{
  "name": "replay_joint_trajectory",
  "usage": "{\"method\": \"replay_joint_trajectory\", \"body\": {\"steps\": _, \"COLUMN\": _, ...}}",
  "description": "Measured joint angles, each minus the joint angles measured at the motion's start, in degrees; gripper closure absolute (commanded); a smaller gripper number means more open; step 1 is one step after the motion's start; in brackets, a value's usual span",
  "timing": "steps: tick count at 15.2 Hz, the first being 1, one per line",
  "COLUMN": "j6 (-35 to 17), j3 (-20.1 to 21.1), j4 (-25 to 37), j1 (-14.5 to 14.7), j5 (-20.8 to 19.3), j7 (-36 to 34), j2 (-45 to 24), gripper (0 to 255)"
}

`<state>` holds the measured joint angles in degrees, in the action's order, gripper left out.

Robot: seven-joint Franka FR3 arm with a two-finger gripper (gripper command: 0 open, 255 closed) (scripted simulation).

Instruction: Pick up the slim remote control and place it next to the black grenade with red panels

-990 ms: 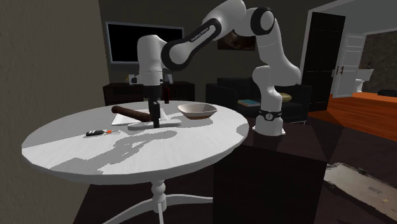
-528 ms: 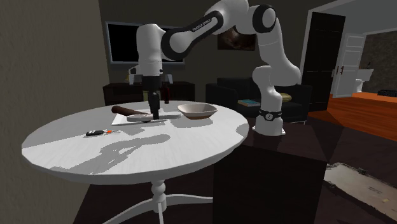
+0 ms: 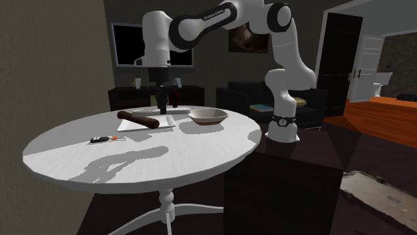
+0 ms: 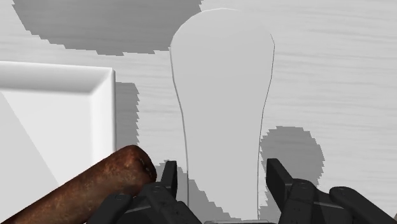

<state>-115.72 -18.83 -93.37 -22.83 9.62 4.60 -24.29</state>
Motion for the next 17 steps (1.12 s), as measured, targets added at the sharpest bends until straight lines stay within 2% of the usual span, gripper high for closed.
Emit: {"method": "replay_joint_trajectory", "body": {"steps": 17, "j6": 11.9, "j3": -0.6, "j4": 9.7, "j1": -0.3, "j5": -1.2, "j7": -1.0, "j2": 2.4, "gripper": 255}}
